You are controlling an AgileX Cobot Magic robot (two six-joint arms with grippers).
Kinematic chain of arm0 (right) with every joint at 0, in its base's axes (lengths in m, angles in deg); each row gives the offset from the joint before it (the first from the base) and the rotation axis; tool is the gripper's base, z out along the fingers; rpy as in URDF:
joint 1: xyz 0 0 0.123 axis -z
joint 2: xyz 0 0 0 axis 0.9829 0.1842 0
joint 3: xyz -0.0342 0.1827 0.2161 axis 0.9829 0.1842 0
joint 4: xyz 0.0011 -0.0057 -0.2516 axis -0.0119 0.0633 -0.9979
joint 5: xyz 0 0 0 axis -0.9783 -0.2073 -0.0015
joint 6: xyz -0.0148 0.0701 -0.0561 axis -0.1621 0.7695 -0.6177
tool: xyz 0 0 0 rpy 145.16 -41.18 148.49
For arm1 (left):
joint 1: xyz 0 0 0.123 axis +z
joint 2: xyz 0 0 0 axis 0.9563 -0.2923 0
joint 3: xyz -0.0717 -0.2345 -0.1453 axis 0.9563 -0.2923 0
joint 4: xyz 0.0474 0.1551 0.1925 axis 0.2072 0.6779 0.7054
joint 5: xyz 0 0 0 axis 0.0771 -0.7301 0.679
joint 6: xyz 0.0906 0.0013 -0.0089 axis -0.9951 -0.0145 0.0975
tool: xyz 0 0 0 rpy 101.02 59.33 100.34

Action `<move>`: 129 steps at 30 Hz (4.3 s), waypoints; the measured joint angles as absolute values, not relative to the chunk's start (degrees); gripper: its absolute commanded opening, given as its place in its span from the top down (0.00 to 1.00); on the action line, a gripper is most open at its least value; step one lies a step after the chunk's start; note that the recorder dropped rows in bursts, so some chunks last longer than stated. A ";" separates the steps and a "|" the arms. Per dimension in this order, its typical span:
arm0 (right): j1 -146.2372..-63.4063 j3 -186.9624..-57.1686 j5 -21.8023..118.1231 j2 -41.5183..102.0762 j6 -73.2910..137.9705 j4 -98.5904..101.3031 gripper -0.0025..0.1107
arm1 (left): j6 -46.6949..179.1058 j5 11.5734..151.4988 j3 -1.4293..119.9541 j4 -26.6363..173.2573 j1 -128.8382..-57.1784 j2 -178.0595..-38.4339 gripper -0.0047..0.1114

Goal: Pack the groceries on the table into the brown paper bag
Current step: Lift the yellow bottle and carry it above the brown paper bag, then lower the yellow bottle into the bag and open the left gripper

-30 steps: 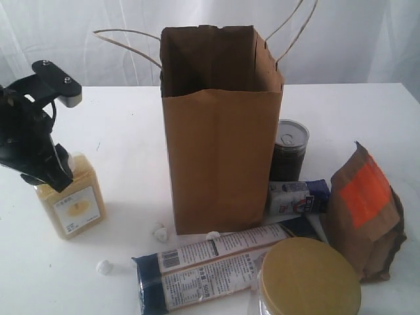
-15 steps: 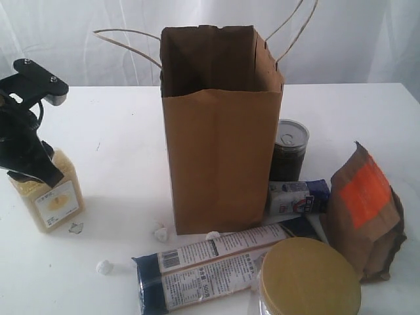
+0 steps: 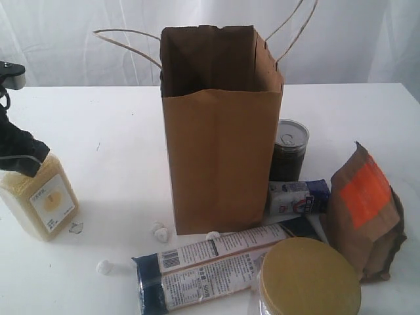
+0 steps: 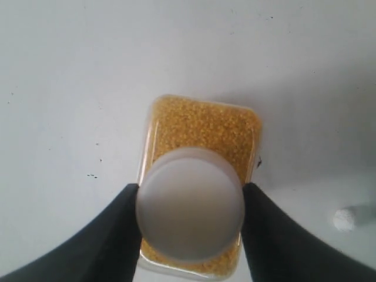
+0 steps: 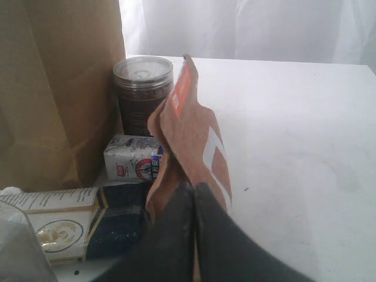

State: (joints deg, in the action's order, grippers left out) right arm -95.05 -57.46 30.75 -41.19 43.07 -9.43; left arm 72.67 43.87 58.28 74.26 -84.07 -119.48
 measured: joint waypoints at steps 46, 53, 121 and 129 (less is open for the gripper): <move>-95.05 -57.46 30.75 -41.19 43.07 -9.43 0.98 | 64.33 40.44 62.11 72.80 -84.19 -118.82 0.96; -95.05 -57.46 30.75 -41.19 43.07 -9.43 0.98 | 62.94 32.29 86.50 69.18 -84.19 -111.68 0.96; -95.05 -57.46 30.75 -41.19 44.22 -9.43 0.98 | 16.36 25.88 114.98 52.77 -106.71 -146.38 0.96; -95.05 -57.46 30.75 -41.19 44.22 -9.43 0.98 | 15.59 24.95 117.23 53.22 -108.33 -150.07 0.96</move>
